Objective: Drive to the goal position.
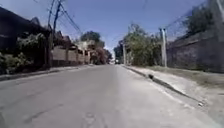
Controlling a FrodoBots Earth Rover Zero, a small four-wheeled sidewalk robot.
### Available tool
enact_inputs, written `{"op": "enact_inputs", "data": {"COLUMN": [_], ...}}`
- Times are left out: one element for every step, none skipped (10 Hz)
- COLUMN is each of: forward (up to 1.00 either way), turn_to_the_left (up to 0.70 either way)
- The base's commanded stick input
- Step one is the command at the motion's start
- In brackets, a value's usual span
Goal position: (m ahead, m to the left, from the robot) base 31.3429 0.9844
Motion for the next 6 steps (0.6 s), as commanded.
{"op": "enact_inputs", "data": {"forward": [1.00, 1.00, 1.00, 1.00, 1.00, 1.00], "turn_to_the_left": [0.00, 0.00, 0.00, 0.00, 0.00, 0.00]}}
